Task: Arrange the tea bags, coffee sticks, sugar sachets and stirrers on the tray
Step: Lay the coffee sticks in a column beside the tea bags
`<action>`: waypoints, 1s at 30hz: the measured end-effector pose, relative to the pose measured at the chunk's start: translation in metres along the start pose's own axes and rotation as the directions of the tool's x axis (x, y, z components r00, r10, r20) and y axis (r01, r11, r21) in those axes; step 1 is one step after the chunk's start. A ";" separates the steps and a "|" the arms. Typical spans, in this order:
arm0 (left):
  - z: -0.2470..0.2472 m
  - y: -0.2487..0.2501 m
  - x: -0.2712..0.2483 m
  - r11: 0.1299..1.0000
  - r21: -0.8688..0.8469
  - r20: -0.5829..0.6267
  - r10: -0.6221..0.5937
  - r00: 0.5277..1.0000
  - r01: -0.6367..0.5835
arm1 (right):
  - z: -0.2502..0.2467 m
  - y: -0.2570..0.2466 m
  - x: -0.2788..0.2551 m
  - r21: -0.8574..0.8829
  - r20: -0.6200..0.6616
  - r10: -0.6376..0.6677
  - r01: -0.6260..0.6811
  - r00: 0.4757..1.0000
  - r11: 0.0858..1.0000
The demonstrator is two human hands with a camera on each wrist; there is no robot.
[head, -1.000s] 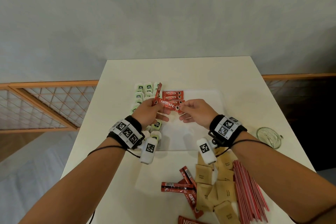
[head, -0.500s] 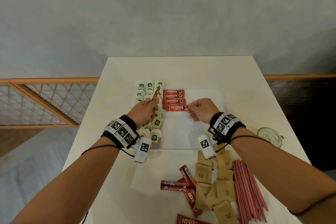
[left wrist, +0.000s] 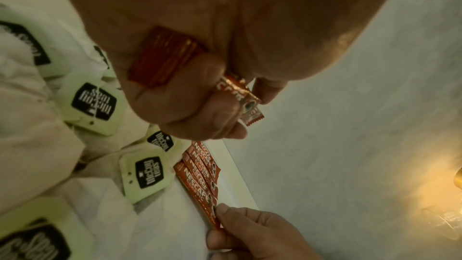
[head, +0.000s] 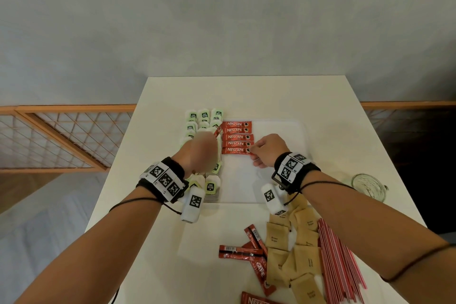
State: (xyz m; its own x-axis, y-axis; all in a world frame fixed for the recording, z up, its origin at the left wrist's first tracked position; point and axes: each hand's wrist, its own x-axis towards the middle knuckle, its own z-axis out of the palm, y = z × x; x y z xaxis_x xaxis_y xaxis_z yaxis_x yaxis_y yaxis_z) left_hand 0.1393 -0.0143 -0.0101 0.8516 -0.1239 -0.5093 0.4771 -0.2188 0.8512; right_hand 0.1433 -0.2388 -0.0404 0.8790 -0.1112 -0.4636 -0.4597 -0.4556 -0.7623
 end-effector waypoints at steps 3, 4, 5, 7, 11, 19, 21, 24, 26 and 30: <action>-0.002 -0.002 -0.001 0.999 -0.008 0.035 -0.034 0.999 0.034 | -0.001 -0.004 -0.004 -0.082 -0.044 -0.019 0.015 0.999 0.997; -0.002 -0.001 -0.002 1.000 0.018 0.044 -0.020 0.999 0.019 | -0.002 -0.005 -0.005 -0.123 -0.066 -0.034 0.026 0.997 0.992; -0.002 0.000 -0.002 1.000 0.016 0.061 -0.026 0.998 0.025 | -0.004 -0.006 -0.007 -0.148 -0.081 -0.056 0.044 0.995 0.988; -0.002 0.001 -0.006 0.998 0.025 0.099 -0.054 0.994 0.052 | -0.005 -0.009 -0.010 -0.100 -0.038 -0.116 0.111 0.993 0.989; -0.003 0.000 -0.008 0.995 0.069 0.139 -0.080 0.987 0.071 | -0.004 -0.020 -0.022 0.111 0.175 -0.317 0.301 0.932 0.947; 0.001 0.001 -0.013 0.986 0.131 0.178 -0.122 0.976 0.100 | -0.002 -0.026 -0.026 0.078 0.148 -0.428 0.420 0.892 0.904; 0.000 0.001 -0.011 0.988 0.130 0.161 -0.101 0.982 0.081 | -0.005 -0.025 -0.026 0.081 0.142 -0.425 0.417 0.894 0.905; -0.004 0.001 -0.010 0.996 0.059 0.095 -0.068 0.993 0.062 | -0.011 -0.021 -0.025 0.162 0.101 -0.373 0.355 0.922 0.921; -0.007 0.002 -0.009 0.998 0.021 0.026 -0.060 0.998 0.059 | -0.015 -0.016 -0.023 0.186 0.051 -0.316 0.302 0.947 0.935; -0.012 0.002 -0.005 0.998 -0.025 -0.062 -0.060 0.996 0.058 | -0.016 -0.004 -0.022 0.125 0.012 -0.211 0.208 0.977 0.970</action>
State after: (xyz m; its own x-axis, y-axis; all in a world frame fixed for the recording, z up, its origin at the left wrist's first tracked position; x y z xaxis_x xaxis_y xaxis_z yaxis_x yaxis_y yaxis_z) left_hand 0.1385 -0.0026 -0.0042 0.8333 -0.0507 -0.5505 0.5314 -0.2011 0.8229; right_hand 0.1278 -0.2485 -0.0197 0.9546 -0.0018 -0.2980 -0.2793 -0.3545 -0.8924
